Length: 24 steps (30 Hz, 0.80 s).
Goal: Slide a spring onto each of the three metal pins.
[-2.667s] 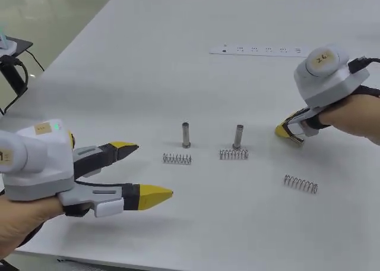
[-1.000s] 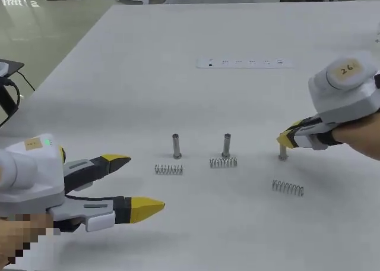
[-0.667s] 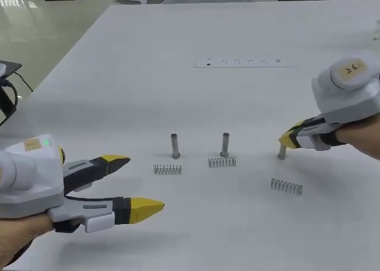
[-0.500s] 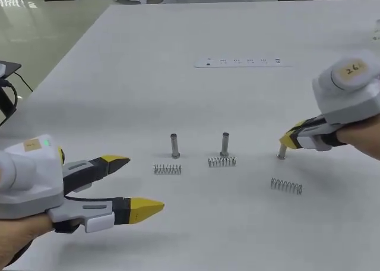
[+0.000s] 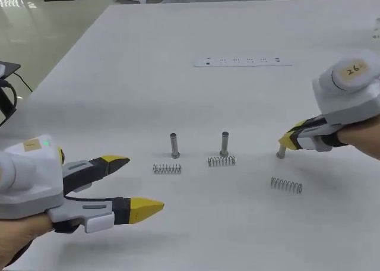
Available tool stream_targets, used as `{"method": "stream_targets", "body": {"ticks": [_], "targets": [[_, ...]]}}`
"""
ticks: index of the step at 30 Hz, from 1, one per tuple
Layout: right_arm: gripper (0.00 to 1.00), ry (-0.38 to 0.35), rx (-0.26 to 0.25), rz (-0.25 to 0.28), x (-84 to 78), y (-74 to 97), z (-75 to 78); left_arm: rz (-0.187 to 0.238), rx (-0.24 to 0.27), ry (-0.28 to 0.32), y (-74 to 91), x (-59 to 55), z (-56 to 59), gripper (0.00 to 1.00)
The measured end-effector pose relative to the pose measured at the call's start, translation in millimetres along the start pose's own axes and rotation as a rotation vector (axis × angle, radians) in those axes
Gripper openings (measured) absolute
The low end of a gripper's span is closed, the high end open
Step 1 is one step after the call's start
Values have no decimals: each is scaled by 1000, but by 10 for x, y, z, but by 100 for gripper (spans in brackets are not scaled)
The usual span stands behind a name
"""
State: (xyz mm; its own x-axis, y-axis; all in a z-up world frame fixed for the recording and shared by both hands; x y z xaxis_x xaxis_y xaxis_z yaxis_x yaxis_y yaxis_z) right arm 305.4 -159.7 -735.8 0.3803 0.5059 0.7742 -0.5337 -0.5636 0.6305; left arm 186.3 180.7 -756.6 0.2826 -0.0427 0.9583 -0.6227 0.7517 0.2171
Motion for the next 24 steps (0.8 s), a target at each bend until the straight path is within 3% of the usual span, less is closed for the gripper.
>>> {"method": "stream_targets", "body": {"ticks": [24], "targets": [[16,24,2,12,-13,60,-45,-4,-4,1,7,-6,8,73]]}}
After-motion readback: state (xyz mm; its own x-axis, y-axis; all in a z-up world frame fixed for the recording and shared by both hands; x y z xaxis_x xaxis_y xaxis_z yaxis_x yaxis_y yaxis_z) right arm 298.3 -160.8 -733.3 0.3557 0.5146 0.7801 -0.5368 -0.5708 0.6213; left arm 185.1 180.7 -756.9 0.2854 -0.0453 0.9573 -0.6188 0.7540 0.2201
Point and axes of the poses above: the centre of the closed fingertips' face, and the gripper's own axes: y roughly backward along the fingers, z roughly to its right, x roughly out of its top, the point moved 10 cm from there along y, roughly backward along the fingers, and after that the axes turned 8 degrees about z, right-handed, at the moved point
